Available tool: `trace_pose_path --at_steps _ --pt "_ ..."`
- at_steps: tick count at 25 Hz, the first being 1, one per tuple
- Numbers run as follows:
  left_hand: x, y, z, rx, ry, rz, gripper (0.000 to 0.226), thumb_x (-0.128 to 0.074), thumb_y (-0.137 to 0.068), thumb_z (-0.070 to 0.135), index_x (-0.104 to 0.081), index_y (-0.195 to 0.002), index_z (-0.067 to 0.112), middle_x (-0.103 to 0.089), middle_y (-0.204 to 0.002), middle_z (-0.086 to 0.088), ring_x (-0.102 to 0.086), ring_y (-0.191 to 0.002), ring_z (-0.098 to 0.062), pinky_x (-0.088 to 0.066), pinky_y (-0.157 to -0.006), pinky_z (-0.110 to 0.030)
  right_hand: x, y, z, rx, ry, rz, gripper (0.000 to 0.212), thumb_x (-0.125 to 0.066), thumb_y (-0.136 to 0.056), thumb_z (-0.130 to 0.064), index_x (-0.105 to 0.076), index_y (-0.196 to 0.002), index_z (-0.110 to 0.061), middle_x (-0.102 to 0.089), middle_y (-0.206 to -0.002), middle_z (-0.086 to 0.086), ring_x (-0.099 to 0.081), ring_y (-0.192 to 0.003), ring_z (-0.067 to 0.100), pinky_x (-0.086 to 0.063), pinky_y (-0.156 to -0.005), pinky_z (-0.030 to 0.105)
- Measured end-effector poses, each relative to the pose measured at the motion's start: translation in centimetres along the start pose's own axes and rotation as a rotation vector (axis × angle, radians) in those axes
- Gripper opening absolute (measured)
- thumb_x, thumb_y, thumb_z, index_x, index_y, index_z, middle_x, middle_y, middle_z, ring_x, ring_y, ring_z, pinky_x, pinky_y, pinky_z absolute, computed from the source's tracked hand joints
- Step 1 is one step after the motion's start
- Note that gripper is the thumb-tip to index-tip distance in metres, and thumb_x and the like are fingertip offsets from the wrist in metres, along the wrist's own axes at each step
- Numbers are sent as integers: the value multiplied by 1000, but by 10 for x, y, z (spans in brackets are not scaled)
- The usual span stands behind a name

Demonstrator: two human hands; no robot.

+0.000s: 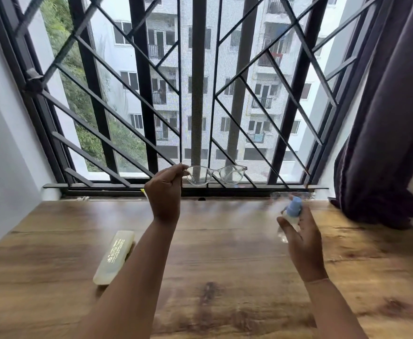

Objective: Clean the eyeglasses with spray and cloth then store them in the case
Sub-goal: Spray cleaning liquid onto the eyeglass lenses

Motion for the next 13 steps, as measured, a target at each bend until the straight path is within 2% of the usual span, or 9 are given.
trace_pose_path --at_steps 2,4,5,7,13 --pt "1 2 -1 8 18 -1 14 -67 -74 3 -75 -85 7 -73 -76 -7 -66 -73 -8 -53 -68 -24 1 6 28 -88 -25 -38 52 -61 -69 -41 -59 -109 -9 -64 -97 2 -58 -96 18 -44 -81 22" --pt "1 4 0 -2 20 -10 15 -66 -74 0 -75 -85 5 -73 -76 -8 -65 -75 -8 -50 -69 -14 0 13 50 -140 -7 -76 35 -70 -72 -20 -60 -104 -13 -64 -97 0 -58 -97 18 -41 -74 8" --pt "1 5 0 -7 13 -15 15 -66 -74 -1 -75 -85 5 -73 -75 -9 -65 -75 -8 -49 -69 -12 -1 16 59 -152 18 -90 35 -72 -73 -9 -60 -105 -15 -65 -98 1 -60 -97 21 -41 -72 6" --pt "1 7 -2 -14 -10 -24 15 -66 -74 -2 -75 -84 4 -73 -76 -9 -64 -76 -7 -46 -70 -8 -3 22 73 -163 73 -96 40 -71 -74 3 -61 -109 -12 -66 -100 4 -61 -97 25 -41 -69 10" --pt "0 13 -12 1 -42 -34 16 -67 -73 -4 -75 -85 4 -73 -80 -10 -63 -82 -7 -43 -72 -2 -11 32 96 -236 71 -93 36 -71 -73 4 -60 -107 -6 -64 -94 7 -59 -94 27 -43 -74 20"
Point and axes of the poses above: each hand's wrist, its own y-axis away from the middle knuckle, its own x-axis out of the back of the hand, z = x × y, the point moved 7 cm from there along -y, towards the middle knuckle
